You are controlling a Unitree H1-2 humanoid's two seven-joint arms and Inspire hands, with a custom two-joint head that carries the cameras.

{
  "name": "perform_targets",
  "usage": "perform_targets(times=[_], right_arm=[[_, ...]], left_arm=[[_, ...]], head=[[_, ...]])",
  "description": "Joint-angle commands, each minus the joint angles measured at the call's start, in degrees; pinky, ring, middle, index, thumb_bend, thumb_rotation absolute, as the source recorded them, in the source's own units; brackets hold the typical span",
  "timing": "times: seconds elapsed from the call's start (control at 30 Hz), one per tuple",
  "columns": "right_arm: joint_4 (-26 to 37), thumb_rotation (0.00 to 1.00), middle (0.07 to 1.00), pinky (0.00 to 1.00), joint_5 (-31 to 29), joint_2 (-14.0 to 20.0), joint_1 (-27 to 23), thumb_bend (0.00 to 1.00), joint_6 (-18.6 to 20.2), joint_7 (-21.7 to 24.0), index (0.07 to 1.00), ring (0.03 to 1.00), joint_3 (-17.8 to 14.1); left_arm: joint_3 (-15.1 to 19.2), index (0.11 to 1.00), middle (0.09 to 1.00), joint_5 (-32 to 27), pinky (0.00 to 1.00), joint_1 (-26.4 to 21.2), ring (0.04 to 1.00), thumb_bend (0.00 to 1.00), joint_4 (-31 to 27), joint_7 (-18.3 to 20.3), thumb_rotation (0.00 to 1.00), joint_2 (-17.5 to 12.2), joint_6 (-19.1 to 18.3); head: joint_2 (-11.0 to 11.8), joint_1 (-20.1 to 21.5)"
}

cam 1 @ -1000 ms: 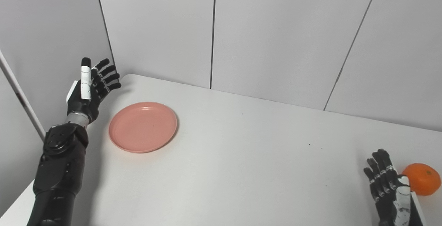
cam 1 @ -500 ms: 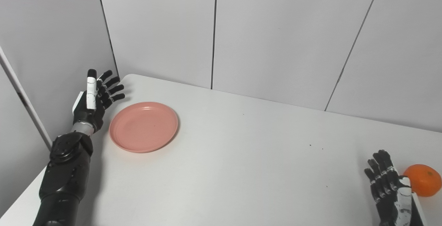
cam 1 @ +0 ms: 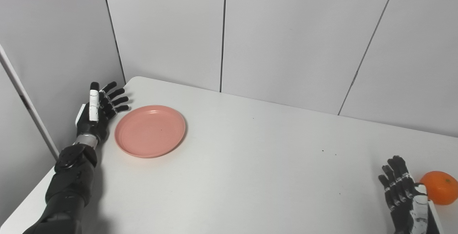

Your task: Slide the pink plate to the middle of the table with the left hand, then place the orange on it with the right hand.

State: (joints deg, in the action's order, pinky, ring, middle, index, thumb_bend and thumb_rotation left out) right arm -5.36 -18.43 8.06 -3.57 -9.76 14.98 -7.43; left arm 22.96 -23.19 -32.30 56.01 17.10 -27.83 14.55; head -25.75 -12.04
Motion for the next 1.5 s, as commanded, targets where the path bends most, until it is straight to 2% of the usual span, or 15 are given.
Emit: perform_targets(times=[0.0, 0.13, 0.3, 0.43, 0.7, 0.83, 0.93, 1.07, 1.27, 1.47], right_arm=[[-5.3, 1.00, 0.984, 1.00, -0.5, -1.4, 6.1, 0.79, 0.9, 0.3, 0.964, 0.993, 0.5], [-5.3, 1.00, 0.983, 1.00, -0.4, -1.4, 6.0, 0.79, 0.9, 0.3, 0.964, 0.991, 0.6], [-5.6, 1.00, 0.983, 1.00, -0.4, -1.4, 5.8, 0.79, 0.7, 0.3, 0.964, 0.990, 0.6], [-5.7, 1.00, 0.982, 1.00, -0.5, -1.5, 5.7, 0.80, 0.6, 0.4, 0.959, 0.990, 0.6], [-5.1, 0.99, 0.977, 1.00, -0.3, -1.8, 5.9, 0.82, 0.7, 0.0, 0.952, 0.985, 0.6], [-5.0, 0.99, 0.978, 1.00, -0.1, -1.9, 5.9, 0.82, 0.7, -0.1, 0.954, 0.985, 0.7], [-5.0, 0.98, 0.973, 1.00, -0.1, -2.0, 5.9, 0.83, 0.7, -0.3, 0.946, 0.980, 0.7], [-4.7, 1.00, 0.979, 1.00, 0.3, -2.0, 5.9, 0.82, 0.6, -0.4, 0.957, 0.987, 0.9], [-4.9, 1.00, 0.975, 1.00, 0.8, -2.1, 5.8, 0.82, 0.1, -0.5, 0.954, 0.981, 0.9], [-4.7, 0.99, 0.972, 1.00, 1.1, -2.1, 5.8, 0.82, 0.2, -0.6, 0.955, 0.978, 1.0]], left_arm=[[0.1, 0.800, 0.750, -0.7, 0.59, -1.2, 0.692, 1.00, 1.2, 1.7, 0.93, -0.7, 0.6], [-0.7, 0.792, 0.753, -0.2, 0.56, -1.0, 0.692, 0.99, 1.3, 1.6, 0.96, -0.5, 1.5], [-1.7, 0.786, 0.756, 0.0, 0.60, 0.1, 0.708, 1.00, -1.0, 1.1, 0.95, 0.3, 1.5], [-2.4, 0.802, 0.793, -0.6, 0.64, 1.5, 0.725, 1.00, -3.9, 2.2, 0.95, 1.5, 1.0], [-3.5, 0.863, 0.842, -0.4, 0.69, 5.0, 0.771, 0.98, -12.6, -0.1, 0.99, 4.5, -2.9], [-4.4, 0.850, 0.845, 0.6, 0.69, 6.2, 0.778, 1.00, -15.3, -0.5, 0.98, 5.3, -3.4], [-4.7, 0.838, 0.838, 0.7, 0.69, 6.5, 0.777, 0.95, -15.2, -0.1, 1.00, 5.6, -3.2], [-4.9, 0.828, 0.831, 0.9, 0.67, 7.2, 0.768, 0.93, -17.1, -1.1, 1.00, 6.4, -4.2], [-5.1, 0.834, 0.814, 0.9, 0.66, 9.3, 0.764, 0.92, -22.0, -2.5, 1.00, 8.1, -5.9], [-6.4, 0.814, 0.804, 2.2, 0.65, 12.8, 0.748, 0.91, -30.2, -5.5, 1.00, 10.7, -9.3]], head=[[-0.1, 0.1], [-0.1, 0.1], [-0.1, 0.2], [-0.1, 0.3], [-0.4, 0.9], [-0.6, 1.1], [-0.6, 1.1], [-0.6, 1.2], [-0.7, 1.4], [-0.8, 1.4]])
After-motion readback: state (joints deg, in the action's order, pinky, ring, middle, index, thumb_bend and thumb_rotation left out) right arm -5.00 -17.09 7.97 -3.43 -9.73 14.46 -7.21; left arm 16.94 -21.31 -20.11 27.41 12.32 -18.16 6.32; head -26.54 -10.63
